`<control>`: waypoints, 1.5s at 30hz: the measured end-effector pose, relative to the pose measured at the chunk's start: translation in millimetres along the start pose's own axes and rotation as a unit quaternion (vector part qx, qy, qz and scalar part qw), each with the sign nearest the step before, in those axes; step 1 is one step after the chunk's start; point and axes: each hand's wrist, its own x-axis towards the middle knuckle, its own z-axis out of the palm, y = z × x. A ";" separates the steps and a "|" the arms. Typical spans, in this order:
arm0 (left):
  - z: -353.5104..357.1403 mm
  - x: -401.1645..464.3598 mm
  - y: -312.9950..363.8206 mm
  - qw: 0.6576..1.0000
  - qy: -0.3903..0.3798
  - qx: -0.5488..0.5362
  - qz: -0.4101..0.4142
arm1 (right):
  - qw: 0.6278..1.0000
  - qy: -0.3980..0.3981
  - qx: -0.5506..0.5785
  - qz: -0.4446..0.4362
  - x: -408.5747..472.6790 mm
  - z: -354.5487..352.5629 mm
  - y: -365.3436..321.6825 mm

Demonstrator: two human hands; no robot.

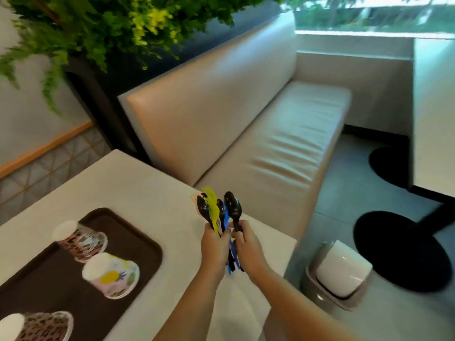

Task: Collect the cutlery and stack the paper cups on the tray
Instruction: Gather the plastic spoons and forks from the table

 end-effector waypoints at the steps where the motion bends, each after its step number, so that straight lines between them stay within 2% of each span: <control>1: 17.7 -4.1 2.6 1.000 -0.023 -0.009 0.000 | 0.999 0.022 0.029 0.002 -3.9 -16.2 2.7; 4: 68.7 -23.1 9.1 0.995 -0.094 -0.036 0.013 | 0.993 0.071 0.092 0.022 -14.9 -66.6 13.7; 7: 125.4 -46.2 10.8 0.987 -0.157 -0.039 0.010 | 0.991 0.096 0.085 0.047 -28.7 -120.3 31.8; 13: 239.6 -92.1 -14.2 0.959 -0.262 -0.029 -0.103 | 0.983 0.125 0.082 0.108 -48.3 -222.1 91.8; 16: 281.2 -108.0 -40.5 0.958 -0.263 0.022 -0.115 | 0.974 0.131 0.073 0.173 -44.4 -254.2 138.7; 22: 334.6 -87.2 -119.5 0.935 -0.283 0.180 -0.115 | 0.957 0.117 0.044 0.261 -21.6 -269.4 245.2; 26: 361.4 -47.7 -174.4 0.915 -0.310 0.227 -0.128 | 0.948 0.076 0.000 0.309 15.5 -271.2 306.4; 30: 387.2 -10.1 -215.6 0.875 -0.387 0.249 -0.150 | 0.933 0.052 -0.007 0.355 46.4 -274.3 357.5; 34: 406.4 18.7 -242.7 0.837 -0.409 0.313 -0.184 | 0.923 0.047 0.012 0.383 65.7 -275.5 390.3; 38: 420.9 32.4 -254.2 0.814 -0.409 0.347 -0.223 | 0.898 0.062 0.064 0.430 76.7 -280.0 400.1; 40: 428.3 40.1 -261.2 0.810 -0.406 0.353 -0.234 | 0.882 0.075 0.119 0.449 86.1 -281.1 405.7; 43: 440.5 53.2 -266.3 0.803 -0.403 0.367 -0.240 | 0.839 0.107 0.202 0.494 101.3 -283.9 408.6; 45: 445.7 59.7 -268.7 0.802 -0.393 0.384 -0.236 | 0.832 0.126 0.219 0.493 106.9 -284.0 411.6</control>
